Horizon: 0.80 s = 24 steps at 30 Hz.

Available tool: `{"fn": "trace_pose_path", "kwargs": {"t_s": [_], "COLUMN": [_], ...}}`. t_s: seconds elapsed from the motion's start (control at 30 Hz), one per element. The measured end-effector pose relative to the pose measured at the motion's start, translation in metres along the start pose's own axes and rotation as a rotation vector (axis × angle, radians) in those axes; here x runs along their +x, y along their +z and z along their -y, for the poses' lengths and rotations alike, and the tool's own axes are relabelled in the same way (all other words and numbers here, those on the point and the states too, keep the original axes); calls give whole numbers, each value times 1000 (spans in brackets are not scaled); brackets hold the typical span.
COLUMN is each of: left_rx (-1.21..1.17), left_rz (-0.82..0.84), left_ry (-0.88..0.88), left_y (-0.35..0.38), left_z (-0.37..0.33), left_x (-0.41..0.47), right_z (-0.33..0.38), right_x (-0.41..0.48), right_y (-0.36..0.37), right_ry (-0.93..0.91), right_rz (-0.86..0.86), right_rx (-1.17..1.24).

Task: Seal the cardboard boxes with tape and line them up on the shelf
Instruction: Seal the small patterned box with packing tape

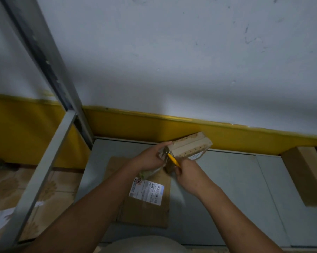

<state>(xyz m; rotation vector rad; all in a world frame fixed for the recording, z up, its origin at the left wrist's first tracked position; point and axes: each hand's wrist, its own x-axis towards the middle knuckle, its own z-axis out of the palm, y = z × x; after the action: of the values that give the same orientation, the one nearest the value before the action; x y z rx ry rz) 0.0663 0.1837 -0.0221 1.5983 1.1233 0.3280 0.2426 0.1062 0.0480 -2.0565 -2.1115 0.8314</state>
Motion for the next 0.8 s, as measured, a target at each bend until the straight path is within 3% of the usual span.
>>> {"fn": "trace_pose_path", "kwargs": {"t_s": [0.4, 0.57, 0.7, 0.8], "left_rx": [25, 110, 137, 161], "left_rz": [-8, -14, -29, -10], "left_ry": [-7, 7, 1, -20], "left_y": [2, 6, 4, 2], "left_z": [-4, -4, -5, -6], "left_x": [-1, 1, 1, -2], "right_z": [25, 48, 58, 55], "right_x": [18, 32, 30, 19], "right_y": [-22, -35, -44, -45], "right_ry": [111, 175, 156, 173], "right_rz": [155, 337, 294, 360], "right_rx": [-99, -169, -137, -208]}}
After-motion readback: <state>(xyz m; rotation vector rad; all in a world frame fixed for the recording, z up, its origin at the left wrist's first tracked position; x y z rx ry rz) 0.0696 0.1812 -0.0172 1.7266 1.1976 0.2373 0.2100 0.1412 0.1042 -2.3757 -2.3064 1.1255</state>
